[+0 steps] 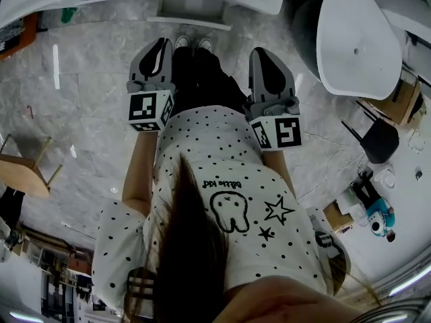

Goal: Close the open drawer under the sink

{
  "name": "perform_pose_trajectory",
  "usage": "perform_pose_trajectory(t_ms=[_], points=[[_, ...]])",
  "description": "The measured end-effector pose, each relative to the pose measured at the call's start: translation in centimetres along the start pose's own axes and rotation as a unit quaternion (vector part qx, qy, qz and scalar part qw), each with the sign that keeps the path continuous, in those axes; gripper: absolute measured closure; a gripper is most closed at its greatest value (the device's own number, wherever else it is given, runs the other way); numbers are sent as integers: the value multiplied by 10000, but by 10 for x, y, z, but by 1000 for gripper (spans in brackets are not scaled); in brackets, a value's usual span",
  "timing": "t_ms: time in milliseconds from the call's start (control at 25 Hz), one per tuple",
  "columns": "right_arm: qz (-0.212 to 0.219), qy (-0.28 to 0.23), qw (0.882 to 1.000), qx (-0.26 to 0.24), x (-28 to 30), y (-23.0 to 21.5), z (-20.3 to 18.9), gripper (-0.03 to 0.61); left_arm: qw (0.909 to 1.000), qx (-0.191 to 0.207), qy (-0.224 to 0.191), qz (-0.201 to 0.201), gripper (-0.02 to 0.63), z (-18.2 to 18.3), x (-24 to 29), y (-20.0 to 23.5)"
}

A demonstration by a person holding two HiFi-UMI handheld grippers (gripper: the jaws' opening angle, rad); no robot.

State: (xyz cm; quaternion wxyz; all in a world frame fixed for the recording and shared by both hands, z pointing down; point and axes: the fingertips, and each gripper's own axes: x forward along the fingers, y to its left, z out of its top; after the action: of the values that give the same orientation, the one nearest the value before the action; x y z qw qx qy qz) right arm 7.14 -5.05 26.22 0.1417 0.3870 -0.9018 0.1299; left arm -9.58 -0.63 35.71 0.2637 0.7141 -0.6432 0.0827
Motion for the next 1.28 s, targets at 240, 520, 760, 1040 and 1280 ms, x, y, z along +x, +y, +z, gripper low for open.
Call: perform_pose_trajectory(t_ms=[240, 520, 760, 1040, 1280], points=[[108, 405, 9990, 133, 2, 2, -32, 565, 9970, -341, 665, -176, 531, -68, 46, 3], [-131, 615, 9978, 229, 12, -9, -52, 566, 9906, -27, 1352, -214, 529, -148, 97, 15], [-11, 917, 9953, 303, 30, -3, -87, 565, 9845, -174, 1734, -193, 503, -207, 137, 35], [-87, 1225, 9909, 543, 41, -3, -118, 566, 9785, 293, 2020, -312, 486, -264, 178, 48], [-225, 1383, 9873, 744, 39, -21, -144, 566, 9799, 218, 1979, -86, 480, -297, 209, 43]])
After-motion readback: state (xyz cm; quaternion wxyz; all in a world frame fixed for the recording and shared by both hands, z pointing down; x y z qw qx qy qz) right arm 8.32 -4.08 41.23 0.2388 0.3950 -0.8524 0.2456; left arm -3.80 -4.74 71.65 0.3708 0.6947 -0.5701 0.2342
